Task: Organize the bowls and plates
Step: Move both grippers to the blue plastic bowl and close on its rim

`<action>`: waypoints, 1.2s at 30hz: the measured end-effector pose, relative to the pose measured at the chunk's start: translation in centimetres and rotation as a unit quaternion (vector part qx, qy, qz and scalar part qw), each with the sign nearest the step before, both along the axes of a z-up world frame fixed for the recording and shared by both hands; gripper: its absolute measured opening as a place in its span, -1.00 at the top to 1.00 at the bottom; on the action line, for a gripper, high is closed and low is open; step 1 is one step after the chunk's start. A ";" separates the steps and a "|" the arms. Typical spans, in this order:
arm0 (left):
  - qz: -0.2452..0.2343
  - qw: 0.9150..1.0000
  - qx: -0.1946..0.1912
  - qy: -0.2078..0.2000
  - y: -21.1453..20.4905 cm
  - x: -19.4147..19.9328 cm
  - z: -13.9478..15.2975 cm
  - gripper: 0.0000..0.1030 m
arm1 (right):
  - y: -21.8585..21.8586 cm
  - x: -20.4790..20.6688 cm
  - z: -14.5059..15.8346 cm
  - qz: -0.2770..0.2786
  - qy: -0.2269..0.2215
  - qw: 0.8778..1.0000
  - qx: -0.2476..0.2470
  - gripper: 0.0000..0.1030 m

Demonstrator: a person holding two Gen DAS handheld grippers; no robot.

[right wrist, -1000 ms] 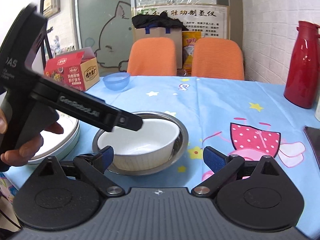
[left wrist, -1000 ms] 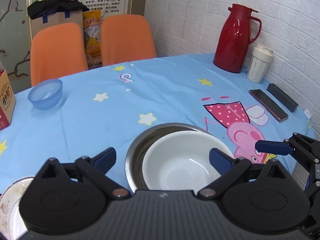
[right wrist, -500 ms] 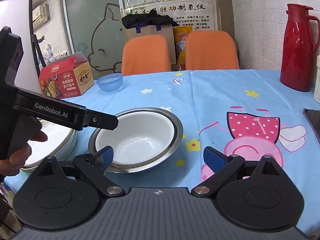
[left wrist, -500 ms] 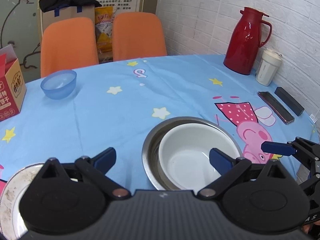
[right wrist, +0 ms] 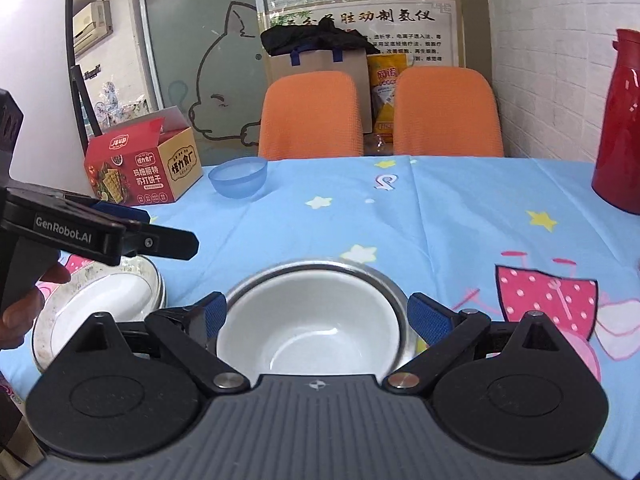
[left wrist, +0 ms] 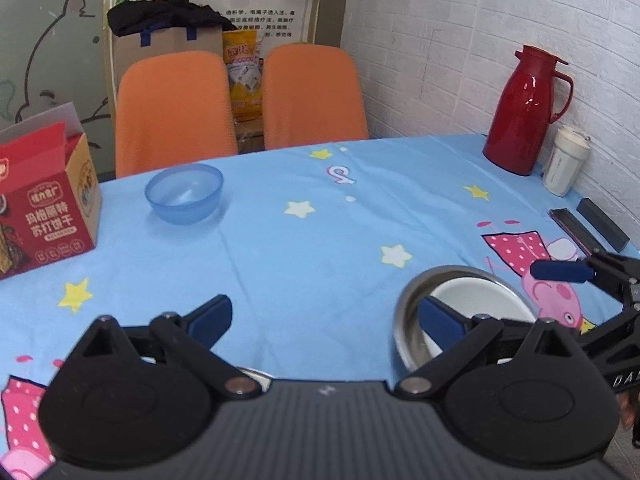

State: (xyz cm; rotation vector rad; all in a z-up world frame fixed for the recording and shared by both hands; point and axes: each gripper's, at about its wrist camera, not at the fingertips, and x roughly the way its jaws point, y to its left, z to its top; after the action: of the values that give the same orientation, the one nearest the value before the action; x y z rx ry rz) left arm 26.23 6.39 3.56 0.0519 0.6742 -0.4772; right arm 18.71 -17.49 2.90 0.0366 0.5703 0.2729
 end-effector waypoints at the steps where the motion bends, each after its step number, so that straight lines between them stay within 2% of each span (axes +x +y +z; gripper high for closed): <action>1: 0.008 1.000 0.003 -0.005 0.9 0.5 0.2 -0.92 | 0.5 1.1 0.5 0.010 0.000 1.000 -0.002 -1.00; 4: 0.043 0.999 0.008 -0.019 3.9 3.1 0.9 -0.92 | 2.5 5.0 2.2 0.045 -0.003 0.999 -0.007 -1.00; 8: 0.092 0.995 -0.013 -0.020 7.4 8.6 1.8 -0.92 | 5.8 11.6 3.5 0.070 -0.004 0.997 -0.011 -1.00; 10: 0.106 0.994 -0.032 -0.002 8.3 11.8 1.7 -0.92 | 7.7 15.1 3.2 0.081 0.004 0.997 -0.014 -1.00; 14: 0.127 0.989 -0.062 0.050 8.5 18.4 0.2 -0.92 | 11.4 20.5 0.5 0.110 0.050 0.992 -0.031 -1.00; 20: 0.135 0.984 -0.048 0.105 6.9 25.1 -4.2 -0.92 | 14.6 24.3 -3.7 0.144 0.102 0.982 -0.071 -1.00; 24: 0.133 0.982 -0.049 0.122 6.9 27.0 -6.0 -0.92 | 15.2 25.8 -4.5 0.143 0.109 0.980 -0.083 -1.00; 29: 0.118 0.984 -0.047 0.127 7.0 27.9 -7.0 -0.89 | 16.3 27.3 -5.4 0.145 0.118 0.978 -0.091 -1.00; 31: 0.108 0.986 -0.040 0.116 7.0 27.8 -7.1 -0.78 | 16.5 27.2 -5.8 0.144 0.108 0.979 -0.091 -1.00; 33: 0.098 0.989 -0.025 0.105 6.7 27.8 -7.0 -0.30 | 16.6 27.0 -5.8 0.149 0.093 0.980 -0.092 -1.00; 34: 0.093 0.990 -0.021 0.103 6.6 27.8 -6.9 -0.18 | 16.5 26.9 -5.6 0.148 0.087 0.981 -0.090 -1.00; 35: 0.090 0.990 -0.020 0.103 6.6 27.6 -6.8 0.07 | 16.6 26.9 -5.4 0.147 0.085 0.982 -0.087 -1.00; 36: 0.088 0.990 -0.024 0.106 6.7 27.7 -6.6 0.16 | 16.6 26.7 -5.2 0.148 0.081 0.982 -0.087 -1.00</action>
State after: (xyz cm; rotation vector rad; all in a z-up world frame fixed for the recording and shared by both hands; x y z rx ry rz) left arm 53.90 13.06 -3.08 -0.1054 0.8675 -0.3305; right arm 45.42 -0.92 -2.29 -0.1980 0.7605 0.5117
